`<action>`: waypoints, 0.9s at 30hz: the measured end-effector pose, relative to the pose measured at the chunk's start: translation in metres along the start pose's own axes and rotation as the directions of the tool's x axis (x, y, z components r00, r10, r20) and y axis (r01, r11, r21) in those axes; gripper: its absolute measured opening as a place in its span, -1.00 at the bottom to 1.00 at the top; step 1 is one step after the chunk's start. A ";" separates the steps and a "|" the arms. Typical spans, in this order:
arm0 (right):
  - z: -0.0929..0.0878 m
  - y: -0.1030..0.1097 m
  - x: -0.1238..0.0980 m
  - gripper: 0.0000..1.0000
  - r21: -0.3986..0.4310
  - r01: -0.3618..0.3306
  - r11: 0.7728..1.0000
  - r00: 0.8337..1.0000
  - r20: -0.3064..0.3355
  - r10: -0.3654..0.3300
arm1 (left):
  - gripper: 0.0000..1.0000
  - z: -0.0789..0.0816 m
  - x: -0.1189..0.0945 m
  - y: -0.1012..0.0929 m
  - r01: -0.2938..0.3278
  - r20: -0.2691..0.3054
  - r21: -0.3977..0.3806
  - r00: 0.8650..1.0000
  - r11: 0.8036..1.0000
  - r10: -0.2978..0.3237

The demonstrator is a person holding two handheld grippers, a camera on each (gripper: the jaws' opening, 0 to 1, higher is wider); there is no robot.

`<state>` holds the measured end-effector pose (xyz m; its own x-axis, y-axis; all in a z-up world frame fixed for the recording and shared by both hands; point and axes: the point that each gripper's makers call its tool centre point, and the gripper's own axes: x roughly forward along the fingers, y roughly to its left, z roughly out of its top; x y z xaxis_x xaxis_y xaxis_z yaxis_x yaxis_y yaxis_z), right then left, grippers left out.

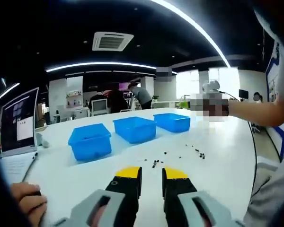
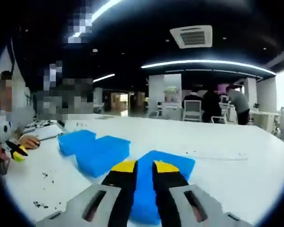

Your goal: Pick up the resistors one by one and place each resistor into its matching bin, sorting the parts by color and model until every resistor is separated into the correct bin for its type

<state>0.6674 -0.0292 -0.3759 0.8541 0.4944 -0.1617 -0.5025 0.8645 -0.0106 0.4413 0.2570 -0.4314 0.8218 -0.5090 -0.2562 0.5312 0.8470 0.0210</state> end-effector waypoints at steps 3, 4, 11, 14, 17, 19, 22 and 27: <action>-0.004 -0.002 0.001 -0.33 0.031 0.000 1.000 1.000 -0.004 0.000 | -0.60 0.007 -0.002 -0.004 0.007 0.013 0.011 1.000 1.000 -0.007; -0.004 -0.002 0.000 -0.33 0.033 0.000 0.999 1.000 -0.003 0.000 | -0.60 0.008 -0.002 -0.003 0.007 0.016 0.012 1.000 1.000 -0.007; 0.002 0.011 -0.002 -0.40 0.024 -0.034 0.999 0.999 0.007 0.034 | -0.60 0.004 -0.004 -0.003 -0.004 0.012 -0.005 1.000 1.000 0.004; 0.003 0.020 -0.003 -0.42 0.006 -0.061 0.998 0.998 -0.002 0.061 | -0.60 0.003 -0.004 -0.004 0.001 0.008 -0.011 1.000 1.000 0.000; 0.004 0.027 -0.004 -0.44 -0.010 -0.086 0.996 0.996 -0.011 0.085 | -0.60 0.003 -0.004 -0.006 0.007 0.007 -0.008 1.000 1.000 -0.007; 0.004 0.031 -0.004 -0.46 -0.014 -0.098 0.995 0.995 -0.017 0.098 | -0.60 0.003 -0.004 -0.005 0.007 0.008 -0.008 1.000 1.000 -0.007; 0.005 0.041 -0.004 -0.46 -0.034 -0.144 0.989 0.989 -0.032 0.143 | -0.60 0.003 -0.004 -0.004 0.003 0.011 -0.012 1.000 1.000 -0.003; 0.002 0.064 -0.002 -0.49 -0.160 -0.277 0.948 0.959 -0.108 0.262 | -0.60 0.002 -0.004 -0.002 0.000 0.011 -0.016 1.000 1.000 0.001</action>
<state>0.6335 0.0253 -0.3740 0.6729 0.6909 -0.2643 -0.7341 0.6678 -0.1230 0.4372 0.2567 -0.4282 0.8243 -0.5102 -0.2454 0.5275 0.8495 0.0055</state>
